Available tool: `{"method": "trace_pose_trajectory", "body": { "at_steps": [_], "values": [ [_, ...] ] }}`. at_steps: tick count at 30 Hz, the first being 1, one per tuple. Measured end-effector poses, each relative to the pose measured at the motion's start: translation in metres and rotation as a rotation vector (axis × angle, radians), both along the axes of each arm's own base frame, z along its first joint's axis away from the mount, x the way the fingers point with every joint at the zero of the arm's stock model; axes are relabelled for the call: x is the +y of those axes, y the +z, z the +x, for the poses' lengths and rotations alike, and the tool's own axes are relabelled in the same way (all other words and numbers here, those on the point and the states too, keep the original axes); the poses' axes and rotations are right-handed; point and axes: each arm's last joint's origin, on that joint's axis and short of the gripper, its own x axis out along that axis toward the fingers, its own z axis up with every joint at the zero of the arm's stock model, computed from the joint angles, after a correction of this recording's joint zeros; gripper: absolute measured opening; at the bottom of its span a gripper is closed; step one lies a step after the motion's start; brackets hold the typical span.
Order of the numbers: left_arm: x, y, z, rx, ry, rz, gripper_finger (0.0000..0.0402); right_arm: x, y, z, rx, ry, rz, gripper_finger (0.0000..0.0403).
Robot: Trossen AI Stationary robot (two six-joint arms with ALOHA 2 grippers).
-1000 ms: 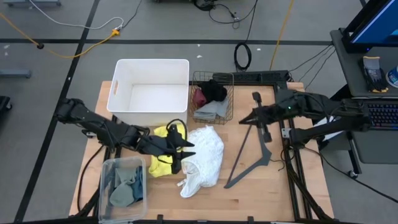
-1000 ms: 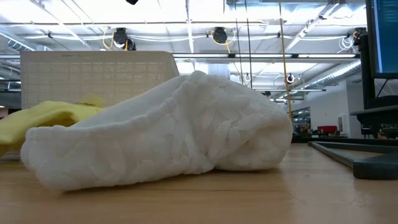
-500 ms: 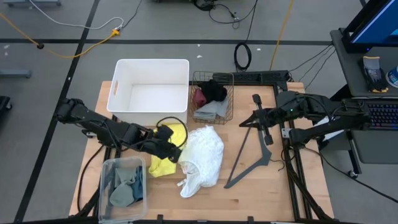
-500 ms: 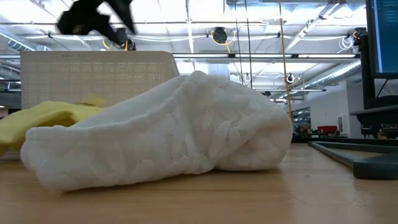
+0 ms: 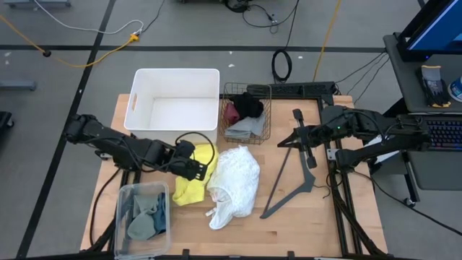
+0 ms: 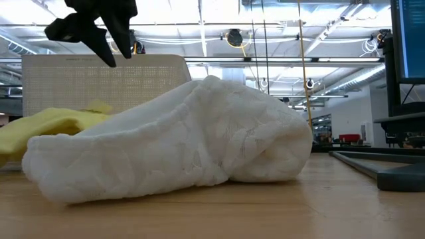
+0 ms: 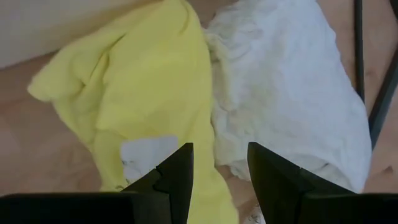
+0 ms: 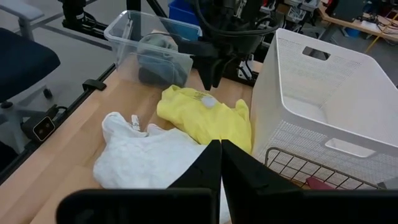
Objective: Pick & Place Cloths
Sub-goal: Put the yellow shirt into the white bin
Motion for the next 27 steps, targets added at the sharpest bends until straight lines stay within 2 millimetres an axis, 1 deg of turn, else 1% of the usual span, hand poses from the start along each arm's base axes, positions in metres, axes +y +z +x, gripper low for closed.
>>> {"method": "trace_pose_trajectory", "body": {
  "at_steps": [5,9,12,16,21,24,27],
  "values": [
    [0.000,-0.001,0.002,0.001,-0.026,0.029,0.0155,0.000,0.000,0.000,0.003,-0.003,0.006,0.0004],
    [-0.001,-0.009,0.006,0.038,-0.026,0.058,0.0178,0.000,0.000,0.000,0.006,-0.012,0.027,0.0004],
    [-0.002,-0.017,0.011,0.068,-0.019,0.074,0.0213,0.000,0.000,0.000,0.006,-0.011,0.026,0.0004],
    [-0.004,-0.030,0.017,0.122,-0.013,0.089,0.0272,0.000,0.000,0.000,0.007,-0.011,0.026,0.0004],
    [-0.004,-0.044,0.020,0.226,-0.020,0.079,0.0342,0.000,0.000,0.000,0.007,-0.010,0.024,0.0004],
    [-0.003,-0.052,0.021,0.290,0.002,0.067,0.0374,0.000,0.000,0.000,0.007,-0.010,0.024,0.0004],
    [-0.001,-0.063,0.022,0.358,0.043,0.066,0.0394,0.000,0.000,0.000,0.007,-0.010,0.023,0.0004]
  ]
}}
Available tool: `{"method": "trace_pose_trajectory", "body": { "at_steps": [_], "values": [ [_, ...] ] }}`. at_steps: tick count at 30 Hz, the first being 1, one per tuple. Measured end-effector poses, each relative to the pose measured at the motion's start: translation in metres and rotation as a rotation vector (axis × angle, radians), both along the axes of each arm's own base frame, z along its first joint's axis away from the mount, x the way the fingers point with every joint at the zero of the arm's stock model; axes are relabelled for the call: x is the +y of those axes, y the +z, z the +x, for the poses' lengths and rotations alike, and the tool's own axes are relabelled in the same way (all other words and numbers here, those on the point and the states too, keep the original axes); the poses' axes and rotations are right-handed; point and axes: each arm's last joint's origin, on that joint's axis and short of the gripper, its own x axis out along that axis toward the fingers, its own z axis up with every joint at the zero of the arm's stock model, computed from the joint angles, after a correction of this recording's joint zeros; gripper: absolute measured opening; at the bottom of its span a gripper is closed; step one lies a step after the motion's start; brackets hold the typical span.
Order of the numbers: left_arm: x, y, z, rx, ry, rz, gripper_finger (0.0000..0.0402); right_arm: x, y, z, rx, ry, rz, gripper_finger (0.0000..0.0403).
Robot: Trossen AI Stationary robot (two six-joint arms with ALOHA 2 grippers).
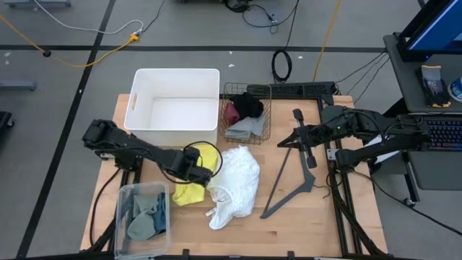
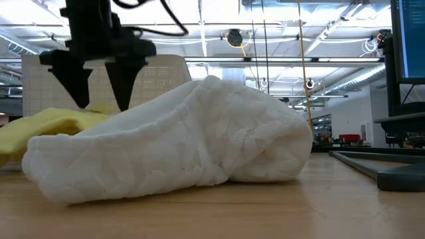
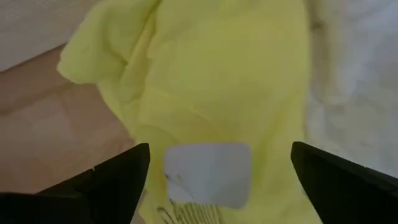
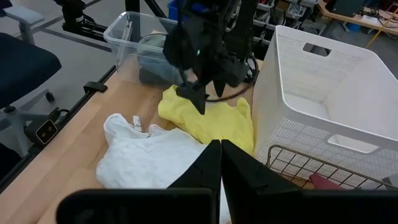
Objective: Pick & Place Cloths
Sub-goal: Put the yellow shirt into the white bin
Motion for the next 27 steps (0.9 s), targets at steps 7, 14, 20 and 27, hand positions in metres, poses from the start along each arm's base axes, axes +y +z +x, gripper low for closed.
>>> {"method": "trace_pose_trajectory", "body": {
  "at_steps": [7,14,20,27],
  "values": [
    [0.005,-0.030,0.014,0.081,0.074,0.019,0.0391,0.000,0.000,0.000,0.000,0.000,0.000,0.0004],
    [0.007,-0.069,0.030,0.184,0.070,-0.059,0.0389,0.000,0.000,0.000,0.001,0.000,0.000,0.0004],
    [0.002,-0.090,0.044,0.157,-0.051,-0.098,0.0349,0.000,0.000,0.000,0.002,0.000,0.000,0.0004],
    [0.001,-0.086,0.039,0.173,-0.005,-0.076,0.0207,0.000,0.000,0.000,0.001,0.000,0.000,0.0004]
  ]
}}
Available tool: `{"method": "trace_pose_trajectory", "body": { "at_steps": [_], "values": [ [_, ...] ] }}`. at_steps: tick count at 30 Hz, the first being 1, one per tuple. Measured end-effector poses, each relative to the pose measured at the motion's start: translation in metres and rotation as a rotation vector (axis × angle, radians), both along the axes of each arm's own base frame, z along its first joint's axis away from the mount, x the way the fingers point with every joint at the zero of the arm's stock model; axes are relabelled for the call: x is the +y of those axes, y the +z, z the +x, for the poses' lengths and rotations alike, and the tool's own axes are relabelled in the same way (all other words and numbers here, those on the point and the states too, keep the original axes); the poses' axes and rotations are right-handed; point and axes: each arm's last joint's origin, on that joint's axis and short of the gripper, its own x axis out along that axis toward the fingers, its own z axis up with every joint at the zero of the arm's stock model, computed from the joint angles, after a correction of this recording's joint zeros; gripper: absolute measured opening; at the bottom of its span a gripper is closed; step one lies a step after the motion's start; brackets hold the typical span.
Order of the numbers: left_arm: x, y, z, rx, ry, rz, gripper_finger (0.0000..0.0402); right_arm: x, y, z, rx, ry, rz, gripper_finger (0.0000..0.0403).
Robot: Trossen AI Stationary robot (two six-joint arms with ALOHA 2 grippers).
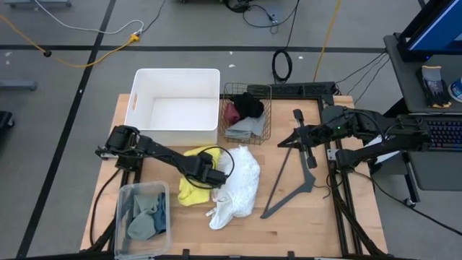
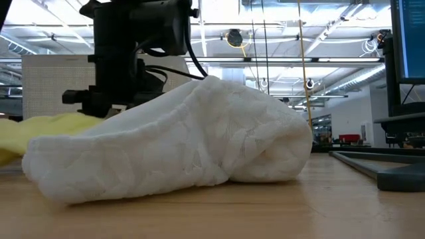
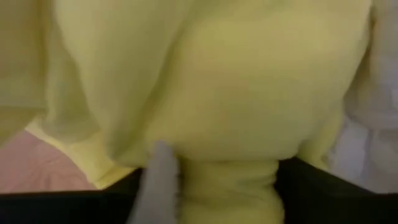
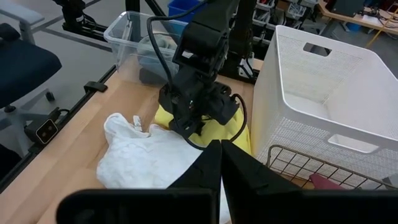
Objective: Pick & Place Cloths
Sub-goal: Put the yellow shirt into the white bin
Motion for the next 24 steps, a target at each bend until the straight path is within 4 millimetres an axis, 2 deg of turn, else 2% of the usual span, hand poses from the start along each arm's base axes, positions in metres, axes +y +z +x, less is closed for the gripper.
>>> {"method": "trace_pose_trajectory", "body": {
  "at_steps": [5,9,12,16,24],
  "values": [
    [-0.001,0.001,-0.003,0.019,-0.003,0.005,0.0086,0.000,0.000,0.000,0.000,0.001,-0.003,0.0004],
    [-0.005,0.007,-0.006,0.011,-0.019,0.000,0.0083,0.000,0.000,0.000,-0.001,0.001,-0.003,0.0004],
    [-0.008,0.020,-0.011,-0.013,-0.022,-0.026,0.0083,0.000,0.000,0.000,-0.001,0.001,-0.003,0.0004],
    [-0.009,0.050,-0.026,-0.037,-0.009,-0.085,0.0083,0.000,0.000,0.000,-0.001,0.001,-0.003,0.0004],
    [-0.009,0.116,-0.056,-0.263,-0.016,-0.103,0.0083,0.000,0.000,0.000,-0.002,0.001,-0.002,0.0004]
  ]
}}
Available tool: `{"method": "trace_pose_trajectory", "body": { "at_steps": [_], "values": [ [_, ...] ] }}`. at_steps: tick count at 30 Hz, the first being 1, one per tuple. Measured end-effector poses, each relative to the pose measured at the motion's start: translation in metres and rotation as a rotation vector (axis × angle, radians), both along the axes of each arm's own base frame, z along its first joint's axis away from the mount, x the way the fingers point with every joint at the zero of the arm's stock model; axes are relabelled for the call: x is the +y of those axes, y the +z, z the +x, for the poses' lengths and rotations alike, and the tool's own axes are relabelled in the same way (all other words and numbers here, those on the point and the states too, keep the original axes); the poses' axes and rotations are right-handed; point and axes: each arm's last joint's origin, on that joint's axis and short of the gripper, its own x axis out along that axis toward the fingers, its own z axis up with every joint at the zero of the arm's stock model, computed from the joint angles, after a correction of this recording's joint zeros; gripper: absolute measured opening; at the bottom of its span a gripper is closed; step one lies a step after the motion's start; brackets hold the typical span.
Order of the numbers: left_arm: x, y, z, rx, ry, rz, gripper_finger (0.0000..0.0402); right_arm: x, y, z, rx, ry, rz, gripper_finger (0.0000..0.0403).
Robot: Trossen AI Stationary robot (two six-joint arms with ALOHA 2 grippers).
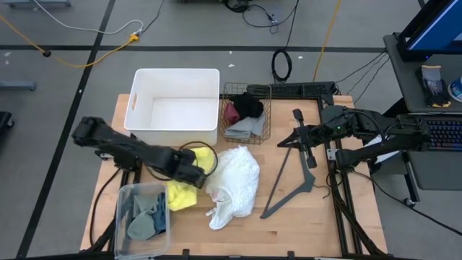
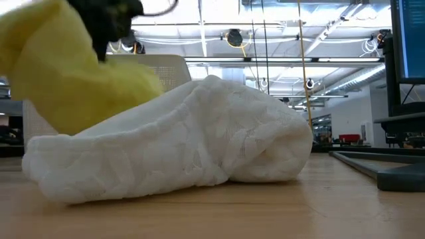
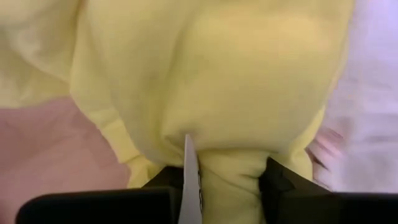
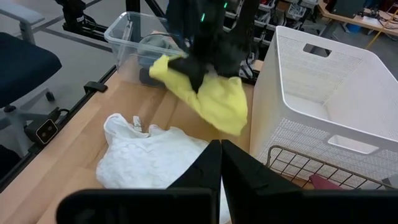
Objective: Pick & Place Cloths
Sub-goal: Put the yellow shirt into the white bin
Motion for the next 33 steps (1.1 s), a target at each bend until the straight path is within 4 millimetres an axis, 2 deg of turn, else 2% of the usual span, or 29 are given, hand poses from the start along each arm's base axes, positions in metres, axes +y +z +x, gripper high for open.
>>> {"method": "trace_pose_trajectory", "body": {
  "at_steps": [10,15,22,28,33],
  "values": [
    [-0.005,0.069,-0.026,-0.470,-0.148,-0.056,0.0083,0.000,0.001,0.000,-0.007,0.000,0.000,0.0004],
    [-0.010,0.099,-0.026,-0.763,-0.275,-0.012,0.0083,0.000,0.001,0.000,-0.009,0.000,0.000,0.0004],
    [-0.018,0.134,-0.015,-1.140,-0.431,0.120,0.0083,0.000,0.001,0.000,-0.009,0.000,0.001,0.0004],
    [-0.023,0.161,-0.013,-1.416,-0.572,0.243,0.0083,0.000,0.001,0.000,-0.008,-0.001,0.002,0.0004],
    [-0.026,0.180,-0.017,-1.601,-0.622,0.369,0.0083,0.000,0.001,0.000,-0.008,-0.001,0.002,0.0004]
  ]
}}
